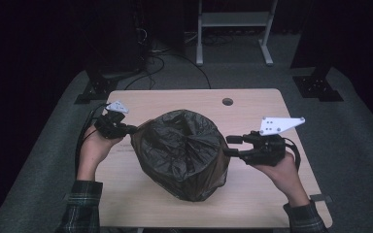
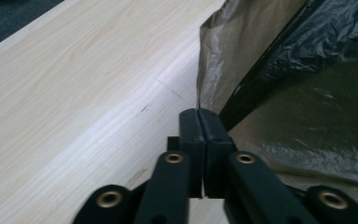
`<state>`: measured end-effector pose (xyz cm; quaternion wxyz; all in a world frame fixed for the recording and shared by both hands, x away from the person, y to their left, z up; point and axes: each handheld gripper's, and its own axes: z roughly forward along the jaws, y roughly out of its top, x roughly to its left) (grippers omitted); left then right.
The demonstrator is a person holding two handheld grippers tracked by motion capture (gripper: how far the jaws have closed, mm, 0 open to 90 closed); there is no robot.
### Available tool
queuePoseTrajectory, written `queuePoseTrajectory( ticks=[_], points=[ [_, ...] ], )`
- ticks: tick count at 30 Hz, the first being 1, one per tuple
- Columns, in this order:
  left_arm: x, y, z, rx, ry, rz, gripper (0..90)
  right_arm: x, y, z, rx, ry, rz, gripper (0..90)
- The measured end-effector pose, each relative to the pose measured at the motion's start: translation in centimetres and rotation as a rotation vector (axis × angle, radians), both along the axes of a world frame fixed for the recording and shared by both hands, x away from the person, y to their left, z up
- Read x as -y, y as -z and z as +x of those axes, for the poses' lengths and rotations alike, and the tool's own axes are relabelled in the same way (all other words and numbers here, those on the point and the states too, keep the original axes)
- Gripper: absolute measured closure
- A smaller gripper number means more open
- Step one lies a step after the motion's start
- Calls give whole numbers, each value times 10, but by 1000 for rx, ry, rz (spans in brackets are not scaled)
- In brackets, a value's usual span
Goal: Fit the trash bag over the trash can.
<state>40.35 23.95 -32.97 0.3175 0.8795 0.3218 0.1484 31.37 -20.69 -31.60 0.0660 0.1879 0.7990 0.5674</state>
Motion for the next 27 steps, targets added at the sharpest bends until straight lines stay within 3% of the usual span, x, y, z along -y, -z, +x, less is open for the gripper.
queuePoseTrajectory(
  ticks=[2,4,8,12,16,20,27],
  points=[
    [-1,-1,-1,18,-8,-7,727,-7,-5,7,2,-9,-5,515],
    [-5,-5,-3,41,-8,-49,570,-16,-9,13,8,-18,-15,506],
    [-17,-16,-7,87,-25,-119,398,-28,-10,18,8,-28,-34,506],
    [-23,-34,-16,125,-14,-178,349,-34,-11,22,7,-33,-41,505],
    [-16,-54,-29,158,66,-222,344,-41,-13,27,1,-42,-57,502],
    [3,-67,-42,169,165,-252,344,-50,-14,33,0,-48,-79,471],
    [40,-64,-47,138,290,-240,339,-66,-11,42,-17,-63,-116,416]
  ],
)
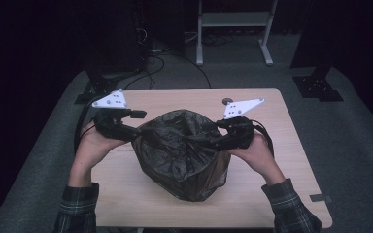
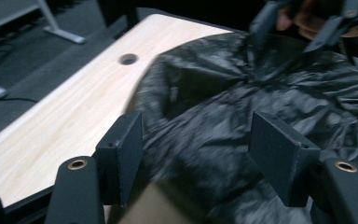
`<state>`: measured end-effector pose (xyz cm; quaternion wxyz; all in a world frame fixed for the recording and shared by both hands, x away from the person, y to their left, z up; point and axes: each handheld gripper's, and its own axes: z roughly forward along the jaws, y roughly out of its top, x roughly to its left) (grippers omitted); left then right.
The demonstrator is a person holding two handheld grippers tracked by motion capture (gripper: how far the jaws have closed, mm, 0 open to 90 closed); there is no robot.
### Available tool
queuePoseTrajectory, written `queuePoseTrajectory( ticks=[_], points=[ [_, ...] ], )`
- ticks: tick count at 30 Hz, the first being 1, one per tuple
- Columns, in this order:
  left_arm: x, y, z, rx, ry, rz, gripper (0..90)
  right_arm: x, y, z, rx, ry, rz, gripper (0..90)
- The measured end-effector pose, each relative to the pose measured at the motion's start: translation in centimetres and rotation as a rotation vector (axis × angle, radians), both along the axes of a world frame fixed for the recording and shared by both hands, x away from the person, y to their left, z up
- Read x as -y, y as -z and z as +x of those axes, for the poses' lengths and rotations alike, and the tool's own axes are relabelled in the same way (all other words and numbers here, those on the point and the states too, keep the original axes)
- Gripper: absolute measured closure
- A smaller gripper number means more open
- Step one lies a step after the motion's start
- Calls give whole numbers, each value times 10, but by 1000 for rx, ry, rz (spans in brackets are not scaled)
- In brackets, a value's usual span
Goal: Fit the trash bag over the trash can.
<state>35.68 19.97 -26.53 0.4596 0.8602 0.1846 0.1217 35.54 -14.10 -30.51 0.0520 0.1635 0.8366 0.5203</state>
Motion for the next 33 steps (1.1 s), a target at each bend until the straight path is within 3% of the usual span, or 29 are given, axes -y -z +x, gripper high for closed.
queuePoseTrajectory(
  ticks=[4,10,12,14,18,19,20,23,25,27,29,33],
  points=[
    [17,3,-2,-10,57,2,311,-4,4,2,3,7,-45,400],
    [41,8,-1,-23,124,50,302,-7,6,4,-17,0,-66,402],
    [46,11,0,-33,138,71,323,-8,7,4,-24,3,-78,466],
    [49,14,0,-45,164,99,441,-8,8,4,-25,8,-89,561],
    [49,18,0,-66,175,154,769,-8,8,2,-9,21,-114,864],
    [48,18,0,-66,176,154,879,-8,7,2,-4,21,-112,895],
    [47,18,0,-72,171,146,900,-7,7,1,-3,24,-108,898],
    [40,16,-2,-66,151,141,900,-6,6,0,0,20,-101,899],
    [35,15,-2,-64,147,111,900,-3,6,-1,-5,16,-87,899],
    [35,14,-2,-27,113,96,675,-3,6,-1,-5,13,-83,899],
    [38,11,0,-15,108,84,513,-3,6,-1,-13,9,-81,899],
    [50,8,4,-17,140,69,363,-6,7,0,-15,2,-78,898]
  ],
)
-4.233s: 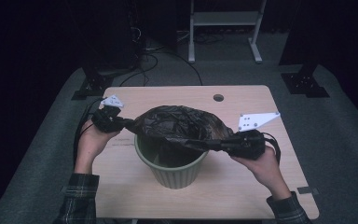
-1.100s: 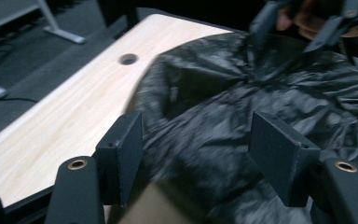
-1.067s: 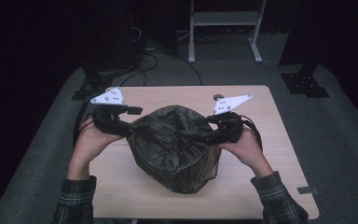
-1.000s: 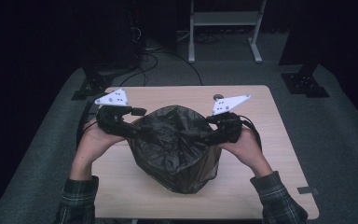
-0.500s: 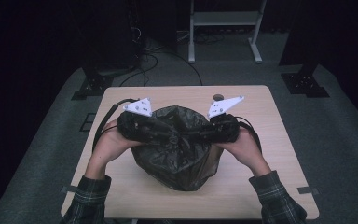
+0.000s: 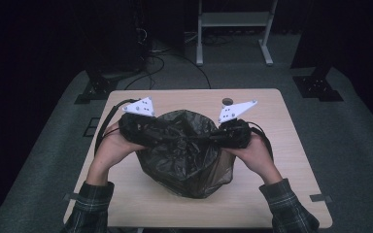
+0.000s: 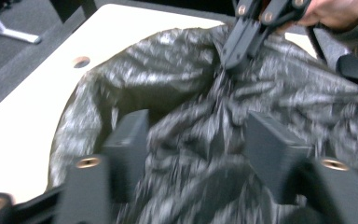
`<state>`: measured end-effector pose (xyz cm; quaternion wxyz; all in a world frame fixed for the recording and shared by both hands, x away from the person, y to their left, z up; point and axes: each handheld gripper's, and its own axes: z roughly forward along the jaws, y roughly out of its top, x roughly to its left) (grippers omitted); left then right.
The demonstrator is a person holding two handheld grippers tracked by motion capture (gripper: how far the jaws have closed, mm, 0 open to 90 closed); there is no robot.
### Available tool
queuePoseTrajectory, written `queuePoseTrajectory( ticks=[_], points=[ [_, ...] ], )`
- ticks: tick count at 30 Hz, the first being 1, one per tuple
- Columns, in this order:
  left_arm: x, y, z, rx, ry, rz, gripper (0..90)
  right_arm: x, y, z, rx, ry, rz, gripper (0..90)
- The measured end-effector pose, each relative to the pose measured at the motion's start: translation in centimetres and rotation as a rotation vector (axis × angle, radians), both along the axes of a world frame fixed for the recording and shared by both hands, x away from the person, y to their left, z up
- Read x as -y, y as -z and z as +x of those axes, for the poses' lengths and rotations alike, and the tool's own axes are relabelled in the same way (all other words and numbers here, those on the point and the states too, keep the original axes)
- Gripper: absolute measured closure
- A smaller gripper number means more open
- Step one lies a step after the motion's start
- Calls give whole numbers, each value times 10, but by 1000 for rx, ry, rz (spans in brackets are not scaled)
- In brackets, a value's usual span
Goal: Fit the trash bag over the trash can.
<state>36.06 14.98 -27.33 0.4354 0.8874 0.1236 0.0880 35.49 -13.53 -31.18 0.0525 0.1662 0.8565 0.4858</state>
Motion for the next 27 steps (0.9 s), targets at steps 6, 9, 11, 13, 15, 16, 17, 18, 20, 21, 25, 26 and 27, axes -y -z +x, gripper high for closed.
queuePoseTrajectory(
  ticks=[6,9,11,13,15,16,17,18,20,21,25,26,27],
  points=[
    [18,1,5,-41,45,1,285,-3,0,0,-8,-5,3,899],
    [26,5,6,-56,58,32,258,-3,0,0,-8,-6,5,899],
    [30,9,7,-63,62,60,261,-2,-1,0,-6,-8,9,899],
    [31,11,8,-85,77,82,380,-2,-1,0,-6,-9,12,900],
    [31,12,7,-82,75,116,561,-1,-2,0,-7,-7,14,900],
    [30,12,7,-80,75,126,652,-1,-2,0,-7,-8,15,900],
    [29,11,7,-83,74,123,770,0,-2,0,-6,-7,16,900],
    [27,10,6,-88,73,119,844,0,-2,0,-4,-5,15,900],
    [21,9,6,-81,50,118,899,2,-2,0,-2,1,18,900],
    [18,8,6,-79,43,112,900,4,-3,0,1,2,23,900],
    [0,4,1,-71,18,96,900,13,-4,-2,10,15,34,900],
    [-7,3,-1,-67,8,93,900,16,-4,-3,12,21,36,900],
    [-11,2,-2,-63,2,93,900,21,-4,-4,10,29,42,900]
  ],
)
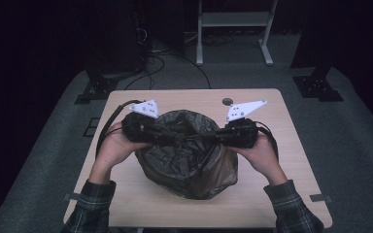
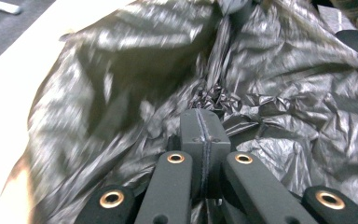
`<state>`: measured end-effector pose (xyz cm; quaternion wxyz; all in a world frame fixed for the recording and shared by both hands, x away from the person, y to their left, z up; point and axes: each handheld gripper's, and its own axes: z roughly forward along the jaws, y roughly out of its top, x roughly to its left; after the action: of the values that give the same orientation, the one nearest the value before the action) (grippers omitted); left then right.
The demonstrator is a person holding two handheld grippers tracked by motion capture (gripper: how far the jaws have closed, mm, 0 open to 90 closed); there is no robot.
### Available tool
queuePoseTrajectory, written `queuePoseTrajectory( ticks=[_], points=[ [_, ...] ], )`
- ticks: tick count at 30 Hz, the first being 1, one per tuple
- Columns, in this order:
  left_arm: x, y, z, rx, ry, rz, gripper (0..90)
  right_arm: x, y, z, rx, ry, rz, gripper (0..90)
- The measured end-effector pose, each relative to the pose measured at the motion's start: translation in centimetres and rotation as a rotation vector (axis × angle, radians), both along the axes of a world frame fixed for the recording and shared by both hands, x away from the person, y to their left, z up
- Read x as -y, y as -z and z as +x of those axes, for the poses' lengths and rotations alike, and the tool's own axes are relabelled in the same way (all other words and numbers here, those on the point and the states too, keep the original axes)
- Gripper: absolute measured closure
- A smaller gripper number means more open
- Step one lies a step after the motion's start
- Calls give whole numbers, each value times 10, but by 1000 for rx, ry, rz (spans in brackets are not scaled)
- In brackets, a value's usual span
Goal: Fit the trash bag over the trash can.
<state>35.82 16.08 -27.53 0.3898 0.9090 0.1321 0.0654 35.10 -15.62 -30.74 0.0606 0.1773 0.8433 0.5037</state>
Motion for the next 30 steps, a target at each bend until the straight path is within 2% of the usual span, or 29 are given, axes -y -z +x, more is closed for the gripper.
queuePoseTrajectory(
  ticks=[8,15,18,19,20,21,22,23,26,30],
  points=[
    [-44,-5,-10,13,-82,-38,899,30,0,-6,8,43,28,900],
    [-70,-4,-17,22,-132,-51,899,51,5,-11,4,74,41,900],
    [-74,-3,-19,22,-129,-54,897,58,9,-12,-8,84,42,900],
    [-74,-3,-19,34,-136,-64,858,58,10,-12,-7,84,42,897],
    [-74,-5,-19,48,-152,-73,773,58,10,-12,-4,84,42,872],
    [-74,-6,-19,56,-153,-81,709,58,9,-12,1,85,50,766],
    [-74,-8,-18,68,-162,-103,663,57,8,-12,-3,84,59,744],
    [-74,-11,-16,80,-175,-121,578,57,7,-11,-7,82,69,698],
    [-73,-20,-11,110,-199,-149,473,57,2,-10,4,86,95,651],
    [-69,-24,-1,128,-214,-165,443,55,-3,-7,23,106,111,596]
  ],
)
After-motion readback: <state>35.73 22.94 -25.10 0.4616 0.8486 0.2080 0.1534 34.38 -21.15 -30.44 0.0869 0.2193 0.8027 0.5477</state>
